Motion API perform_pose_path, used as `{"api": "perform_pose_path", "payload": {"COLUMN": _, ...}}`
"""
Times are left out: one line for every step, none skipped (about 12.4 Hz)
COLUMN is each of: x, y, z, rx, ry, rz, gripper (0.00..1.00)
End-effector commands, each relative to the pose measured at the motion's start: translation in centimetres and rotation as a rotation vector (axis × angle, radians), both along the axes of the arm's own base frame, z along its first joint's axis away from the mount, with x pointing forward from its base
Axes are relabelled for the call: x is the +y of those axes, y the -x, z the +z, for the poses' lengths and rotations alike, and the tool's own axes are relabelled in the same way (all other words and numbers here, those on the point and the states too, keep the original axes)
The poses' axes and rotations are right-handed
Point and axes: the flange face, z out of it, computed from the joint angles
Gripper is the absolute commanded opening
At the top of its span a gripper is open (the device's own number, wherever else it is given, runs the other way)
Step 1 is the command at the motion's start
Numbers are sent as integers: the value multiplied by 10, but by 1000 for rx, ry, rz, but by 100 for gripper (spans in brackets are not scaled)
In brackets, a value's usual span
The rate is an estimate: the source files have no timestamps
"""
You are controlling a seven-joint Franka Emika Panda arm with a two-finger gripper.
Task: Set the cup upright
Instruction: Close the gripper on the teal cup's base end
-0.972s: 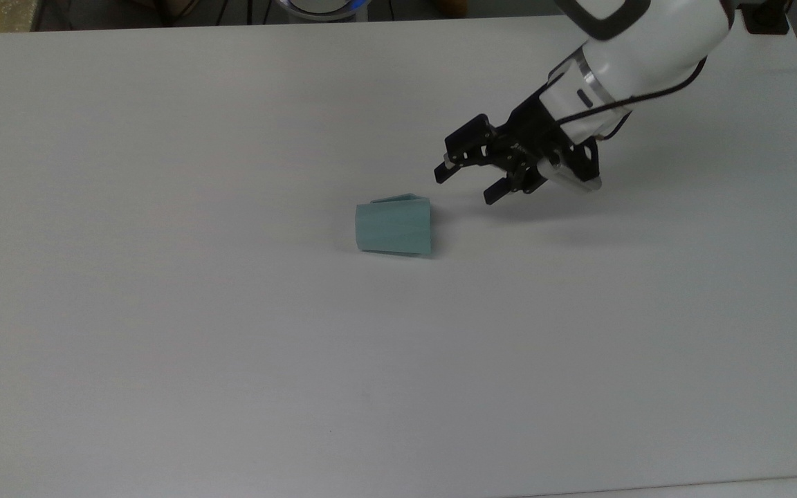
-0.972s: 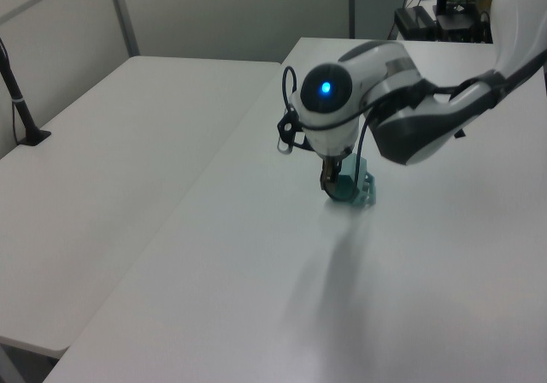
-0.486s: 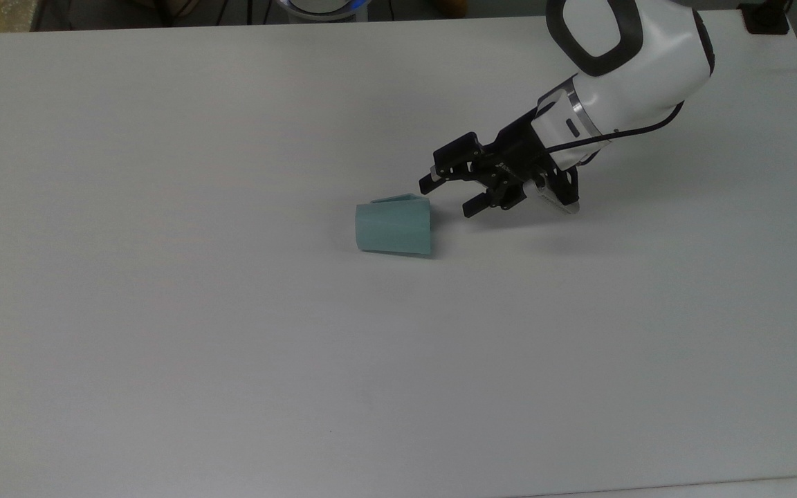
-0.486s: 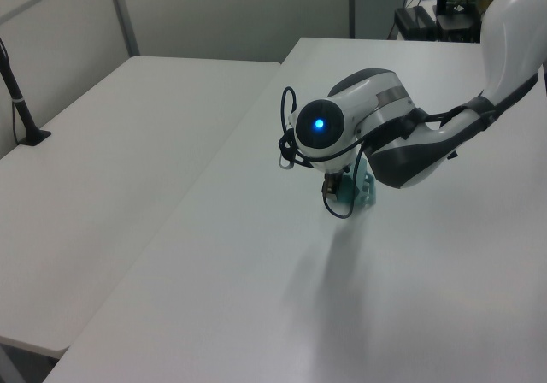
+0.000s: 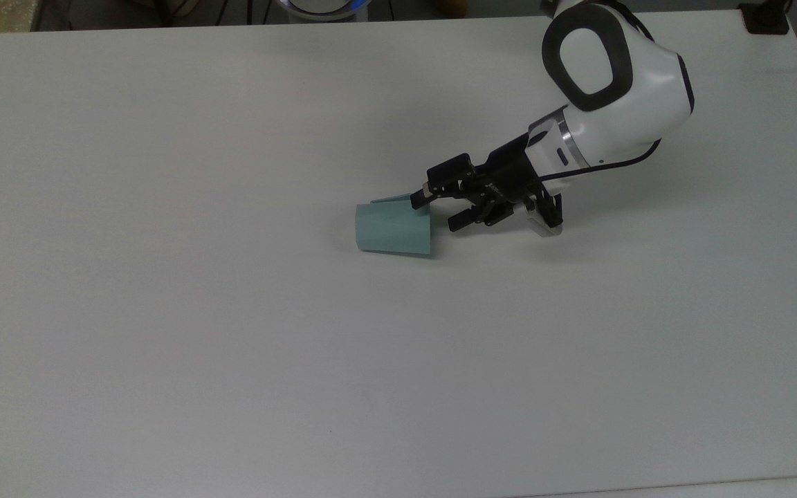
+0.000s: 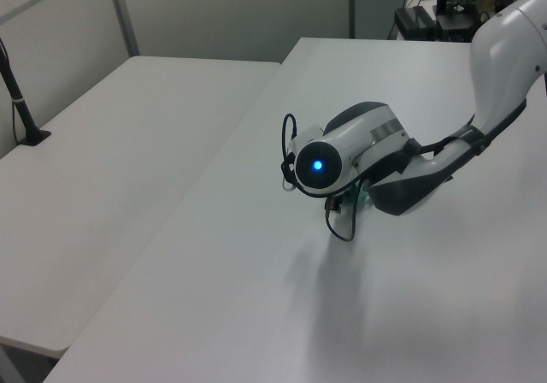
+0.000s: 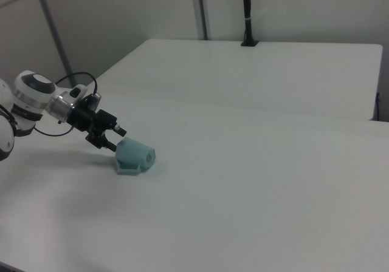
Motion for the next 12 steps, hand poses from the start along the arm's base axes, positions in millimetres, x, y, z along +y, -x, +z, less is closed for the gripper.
{"api": "perform_pose_path", "payload": {"x": -6, "y": 2, "z": -1, "rx": -25, "ry": 34, "rz": -6, "gripper": 91}}
{"api": "perform_pose_path", "payload": {"x": -11, "y": 1, "z": -7, "rx": -20, "ry": 52, "rz": -6, "gripper": 89}}
{"api": "perform_pose_path", "payload": {"x": -15, "y": 2, "z": -21, "rx": -9, "ry": 79, "rz": -2, "gripper": 89}}
{"api": "perform_pose_path", "payload": {"x": -18, "y": 1, "z": -25, "rx": -6, "ry": 84, "rz": -5, "gripper": 89}}
{"api": "perform_pose_path", "payload": {"x": -19, "y": 0, "z": -26, "rx": -4, "ry": 86, "rz": -6, "gripper": 89}}
{"api": "perform_pose_path", "payload": {"x": -22, "y": -2, "z": -29, "rx": -4, "ry": 91, "rz": -10, "gripper": 89}}
{"api": "perform_pose_path", "payload": {"x": -23, "y": -3, "z": -30, "rx": -3, "ry": 93, "rz": -11, "gripper": 88}}
{"api": "perform_pose_path", "payload": {"x": -23, "y": -5, "z": -29, "rx": -8, "ry": 85, "rz": -6, "gripper": 77}}
{"api": "perform_pose_path", "payload": {"x": -26, "y": -7, "z": -28, "rx": -15, "ry": 84, "rz": -6, "gripper": 70}}
{"api": "perform_pose_path", "payload": {"x": -25, "y": -8, "z": -28, "rx": -14, "ry": 83, "rz": -3, "gripper": 69}}
{"api": "perform_pose_path", "payload": {"x": -25, "y": -8, "z": -26, "rx": -14, "ry": 81, "rz": -1, "gripper": 64}}
{"api": "perform_pose_path", "payload": {"x": -26, "y": -8, "z": -27, "rx": -7, "ry": 85, "rz": 2, "gripper": 55}}
